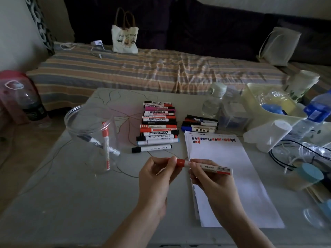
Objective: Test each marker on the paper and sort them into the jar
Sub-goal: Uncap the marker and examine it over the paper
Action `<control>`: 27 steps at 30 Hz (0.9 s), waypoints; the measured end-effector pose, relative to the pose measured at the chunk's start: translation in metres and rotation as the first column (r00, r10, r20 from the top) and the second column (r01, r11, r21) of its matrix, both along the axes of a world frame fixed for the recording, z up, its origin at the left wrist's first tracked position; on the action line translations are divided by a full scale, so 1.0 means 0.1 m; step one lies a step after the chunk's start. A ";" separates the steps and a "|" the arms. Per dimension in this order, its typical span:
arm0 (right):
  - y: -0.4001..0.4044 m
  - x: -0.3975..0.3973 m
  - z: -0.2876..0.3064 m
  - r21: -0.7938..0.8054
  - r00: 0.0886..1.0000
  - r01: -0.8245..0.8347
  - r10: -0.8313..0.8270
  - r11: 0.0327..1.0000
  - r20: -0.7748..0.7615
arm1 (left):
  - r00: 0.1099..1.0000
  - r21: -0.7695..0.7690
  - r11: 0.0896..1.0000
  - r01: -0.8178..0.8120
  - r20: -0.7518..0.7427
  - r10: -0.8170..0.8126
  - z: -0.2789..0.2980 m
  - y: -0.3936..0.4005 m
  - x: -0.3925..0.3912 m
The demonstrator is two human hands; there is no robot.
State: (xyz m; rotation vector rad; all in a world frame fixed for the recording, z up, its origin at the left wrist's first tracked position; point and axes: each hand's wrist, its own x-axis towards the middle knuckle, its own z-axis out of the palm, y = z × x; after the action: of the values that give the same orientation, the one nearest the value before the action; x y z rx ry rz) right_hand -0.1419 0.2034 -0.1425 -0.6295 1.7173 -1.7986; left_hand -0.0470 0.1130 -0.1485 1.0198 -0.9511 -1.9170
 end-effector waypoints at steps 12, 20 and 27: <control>-0.10 0.01 -0.02 -0.093 0.948 -0.102 0.125 0.990 0.292 | 0.997 -0.097 0.993 -0.065 -0.052 0.060 0.01 -0.08 0.03; -0.03 0.14 0.22 -0.013 0.948 -0.215 0.212 0.976 0.239 | 0.957 -0.211 0.958 -0.194 -0.257 0.137 0.32 -0.28 0.48; -0.30 0.64 0.46 0.092 0.926 -0.225 0.242 0.970 -0.288 | 0.950 -0.343 0.890 -0.300 -0.196 0.245 0.58 -0.36 0.96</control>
State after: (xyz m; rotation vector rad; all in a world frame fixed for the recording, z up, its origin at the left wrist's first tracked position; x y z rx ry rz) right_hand -0.0779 0.1734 -0.0967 -1.0786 1.7899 -1.5416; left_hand 0.0485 0.0774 -0.0908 0.7330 -0.9780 -1.4853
